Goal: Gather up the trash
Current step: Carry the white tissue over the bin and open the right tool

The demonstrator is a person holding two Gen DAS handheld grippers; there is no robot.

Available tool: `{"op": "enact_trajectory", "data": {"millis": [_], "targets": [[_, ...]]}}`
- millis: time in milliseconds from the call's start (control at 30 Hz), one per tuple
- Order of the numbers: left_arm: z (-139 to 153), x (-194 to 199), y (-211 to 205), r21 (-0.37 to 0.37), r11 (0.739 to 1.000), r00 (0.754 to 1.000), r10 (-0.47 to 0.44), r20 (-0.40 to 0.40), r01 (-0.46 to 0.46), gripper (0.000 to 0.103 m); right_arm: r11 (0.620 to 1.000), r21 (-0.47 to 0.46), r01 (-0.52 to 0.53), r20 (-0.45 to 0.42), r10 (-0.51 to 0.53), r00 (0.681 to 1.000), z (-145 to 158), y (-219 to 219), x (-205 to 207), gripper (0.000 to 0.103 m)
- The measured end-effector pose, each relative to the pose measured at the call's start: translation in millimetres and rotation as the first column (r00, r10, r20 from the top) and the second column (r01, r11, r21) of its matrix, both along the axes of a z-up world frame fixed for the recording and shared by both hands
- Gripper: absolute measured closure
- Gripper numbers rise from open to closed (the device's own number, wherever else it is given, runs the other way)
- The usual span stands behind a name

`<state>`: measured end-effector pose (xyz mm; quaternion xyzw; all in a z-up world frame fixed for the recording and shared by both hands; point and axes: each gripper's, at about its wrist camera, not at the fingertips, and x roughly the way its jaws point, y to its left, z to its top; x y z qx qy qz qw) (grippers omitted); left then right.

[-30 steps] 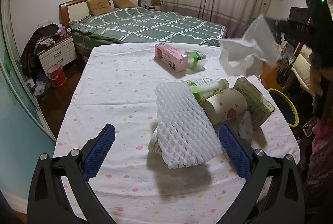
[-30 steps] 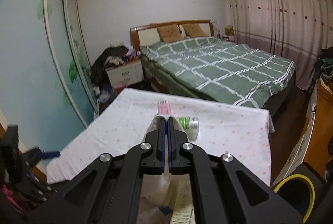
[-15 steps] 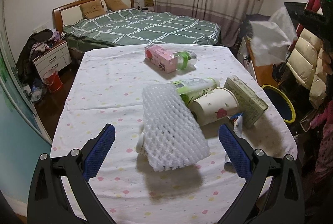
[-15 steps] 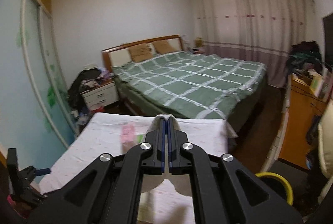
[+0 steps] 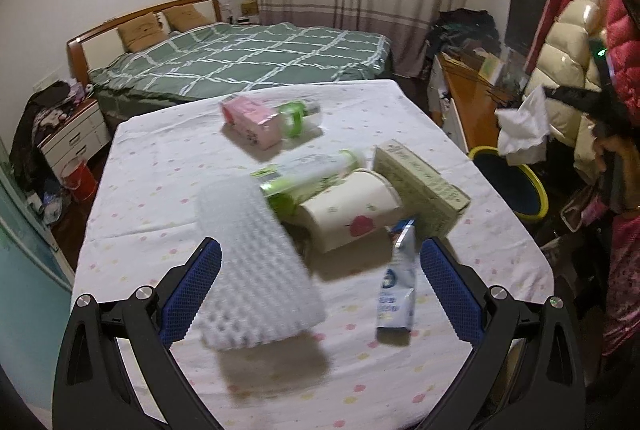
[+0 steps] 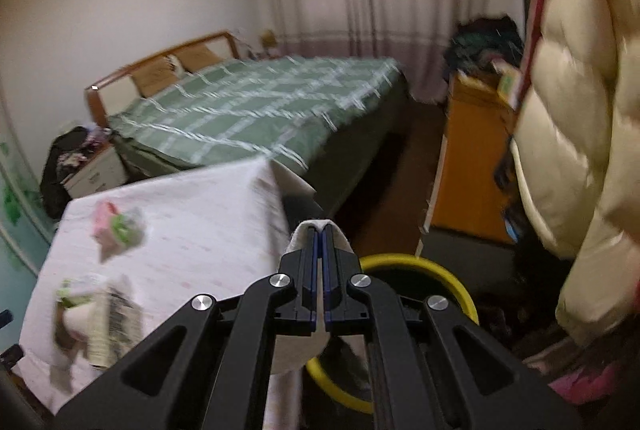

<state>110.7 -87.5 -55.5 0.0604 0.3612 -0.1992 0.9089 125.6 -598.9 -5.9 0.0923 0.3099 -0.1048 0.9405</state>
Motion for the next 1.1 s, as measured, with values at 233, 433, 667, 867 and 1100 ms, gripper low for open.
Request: {"op": "enact_trajectory", "data": {"millis": [233,433,667,867,1100], "targets": [[3,-1,-25,0.026,0.999,0.999,-0.039,0.002,0.039,0.005,0.994,0.04,0.106,-0.119,-0.1,0.988,-59,-47,11,0.101],[3,2,-35,0.043,0.998,0.999,-0.046,-0.002,0.046,0.005,0.988,0.066,0.137,-0.174,-0.124,0.977,-87,-61,13,0.075],[1,1,-44,0.044,0.997,0.998,-0.069,-0.014,0.069,0.005,0.988,0.045,0.147,-0.155,-0.139,0.978,-82,-58,9,0.068],[-7,1,-71,0.046,0.991,0.992,-0.122,-0.035,0.123,0.005,0.992,0.028,0.123,-0.131,-0.119,0.984,-78,-42,-1,0.067],[-21,11,-113,0.033,0.986,0.984,-0.16,-0.074,0.163,0.005,0.994,0.034,0.103,-0.128,-0.098,0.987,-81,-37,-6,0.067]]}}
